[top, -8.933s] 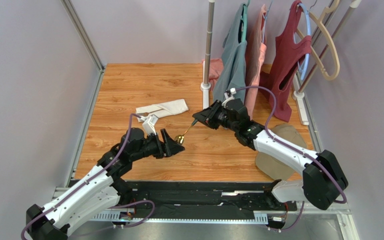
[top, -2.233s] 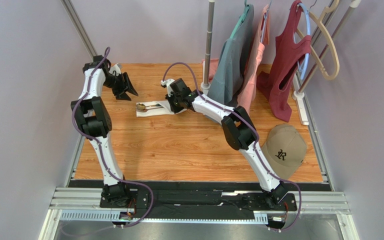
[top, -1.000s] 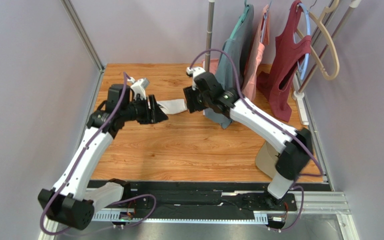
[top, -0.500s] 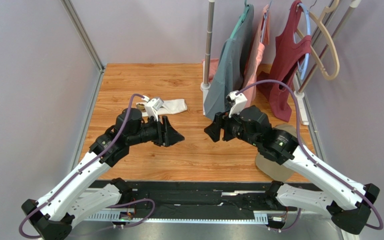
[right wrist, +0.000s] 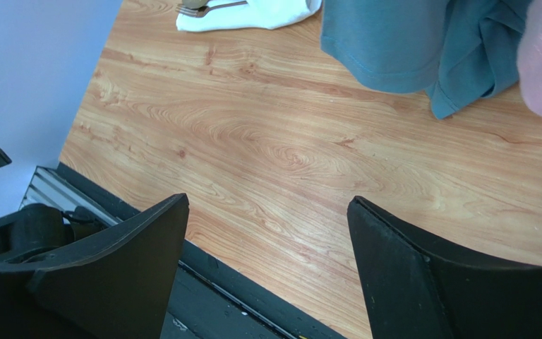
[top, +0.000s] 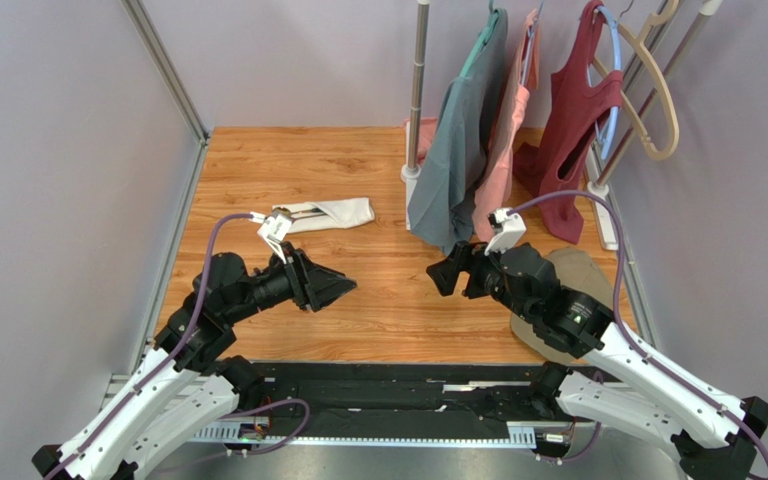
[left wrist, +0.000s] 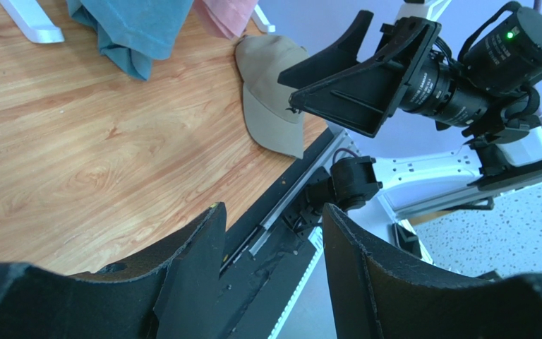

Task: Fold the napkin into a case and place the utensils inside
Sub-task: Reset both arms

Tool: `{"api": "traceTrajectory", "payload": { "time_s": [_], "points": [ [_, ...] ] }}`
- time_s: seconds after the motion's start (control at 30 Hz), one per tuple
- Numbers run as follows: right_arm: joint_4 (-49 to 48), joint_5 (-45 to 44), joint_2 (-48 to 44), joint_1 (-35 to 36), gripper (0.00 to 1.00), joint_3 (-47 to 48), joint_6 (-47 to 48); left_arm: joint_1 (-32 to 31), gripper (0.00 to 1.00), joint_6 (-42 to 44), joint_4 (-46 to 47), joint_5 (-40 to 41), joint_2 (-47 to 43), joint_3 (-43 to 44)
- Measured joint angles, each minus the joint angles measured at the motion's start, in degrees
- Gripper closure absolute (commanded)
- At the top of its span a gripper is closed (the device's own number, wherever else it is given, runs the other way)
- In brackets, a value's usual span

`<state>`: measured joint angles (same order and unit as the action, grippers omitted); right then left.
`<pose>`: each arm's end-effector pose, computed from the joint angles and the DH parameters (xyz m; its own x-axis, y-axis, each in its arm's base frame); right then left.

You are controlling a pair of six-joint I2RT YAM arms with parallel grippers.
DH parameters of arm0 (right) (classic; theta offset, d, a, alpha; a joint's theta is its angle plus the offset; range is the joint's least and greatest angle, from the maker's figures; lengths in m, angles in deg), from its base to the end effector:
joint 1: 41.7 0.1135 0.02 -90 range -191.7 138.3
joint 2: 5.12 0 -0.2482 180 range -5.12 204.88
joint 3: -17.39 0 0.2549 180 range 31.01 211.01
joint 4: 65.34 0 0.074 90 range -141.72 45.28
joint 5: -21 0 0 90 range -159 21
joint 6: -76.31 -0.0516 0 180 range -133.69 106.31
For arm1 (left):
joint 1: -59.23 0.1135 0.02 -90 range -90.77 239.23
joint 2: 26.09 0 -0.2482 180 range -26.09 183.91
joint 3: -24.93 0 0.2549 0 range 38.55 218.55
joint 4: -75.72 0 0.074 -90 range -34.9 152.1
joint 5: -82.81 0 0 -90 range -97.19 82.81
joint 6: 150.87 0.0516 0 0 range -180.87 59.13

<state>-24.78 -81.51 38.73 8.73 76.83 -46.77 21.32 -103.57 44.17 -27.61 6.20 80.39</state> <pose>0.1356 0.1465 0.3014 -0.5678 0.1494 -0.8095 -0.3790 0.8255 0.4182 0.1196 -0.1159 0.3286 -0.6597 -0.2918 -0.6926 0.5453 0.4483 -0.7083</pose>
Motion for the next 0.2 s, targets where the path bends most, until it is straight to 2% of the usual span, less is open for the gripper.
{"api": "traceTrajectory", "payload": {
  "time_s": [0.03,0.07,0.2],
  "points": [
    [0.0,-0.7,-0.9,0.0,0.09,-0.6,-0.7,0.0,0.39,-0.7,1.2,0.0,-0.6,-1.0],
    [0.0,-1.2,-1.6,0.0,0.01,-1.2,-1.4,0.0,0.39,-1.3,1.9,0.0,-0.7,-1.7],
    [0.0,-2.2,-5.6,0.0,0.0,-4.3,-3.0,0.0,0.39,-3.0,3.7,-0.1,0.1,-3.1]
  ]
}}
